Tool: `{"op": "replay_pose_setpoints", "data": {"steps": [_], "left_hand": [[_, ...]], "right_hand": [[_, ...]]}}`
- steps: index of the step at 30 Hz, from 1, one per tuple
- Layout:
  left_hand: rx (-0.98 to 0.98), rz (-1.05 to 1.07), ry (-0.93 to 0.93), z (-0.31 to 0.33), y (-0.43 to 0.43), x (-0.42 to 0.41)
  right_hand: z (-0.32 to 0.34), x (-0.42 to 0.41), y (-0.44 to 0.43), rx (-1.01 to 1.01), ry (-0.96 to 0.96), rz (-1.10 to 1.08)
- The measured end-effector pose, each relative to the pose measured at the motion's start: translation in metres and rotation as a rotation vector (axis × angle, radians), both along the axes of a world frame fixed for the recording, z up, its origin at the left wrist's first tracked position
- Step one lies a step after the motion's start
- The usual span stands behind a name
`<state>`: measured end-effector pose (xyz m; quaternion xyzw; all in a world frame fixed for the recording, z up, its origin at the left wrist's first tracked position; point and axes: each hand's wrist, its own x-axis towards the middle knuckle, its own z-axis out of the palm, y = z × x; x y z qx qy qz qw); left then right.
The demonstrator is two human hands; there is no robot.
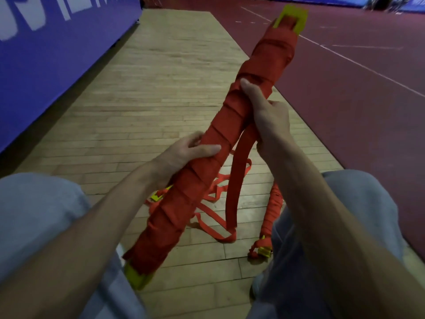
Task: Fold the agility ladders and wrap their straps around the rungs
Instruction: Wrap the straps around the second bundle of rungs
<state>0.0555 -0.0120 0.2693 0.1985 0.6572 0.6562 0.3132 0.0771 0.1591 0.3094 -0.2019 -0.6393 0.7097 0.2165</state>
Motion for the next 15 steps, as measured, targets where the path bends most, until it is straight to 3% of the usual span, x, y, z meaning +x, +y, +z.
{"op": "replay_pose_setpoints", "data": {"steps": [2,6,11,15], "left_hand": [[-0.005,-0.132,-0.193,0.003,0.0,0.007],[0.057,-0.179,-0.276,-0.009,0.003,0.005],[0.004,0.001,-0.15,-0.017,0.001,-0.001],[-0.112,0.151,-0.053,-0.019,0.003,-0.004]], "right_hand": [[0.005,0.004,0.003,-0.086,0.038,0.06],[0.001,0.006,0.006,-0.246,-0.03,0.213],[-0.001,0.01,0.008,-0.24,-0.134,0.386],[-0.005,0.005,0.006,-0.162,-0.213,0.372]]}}
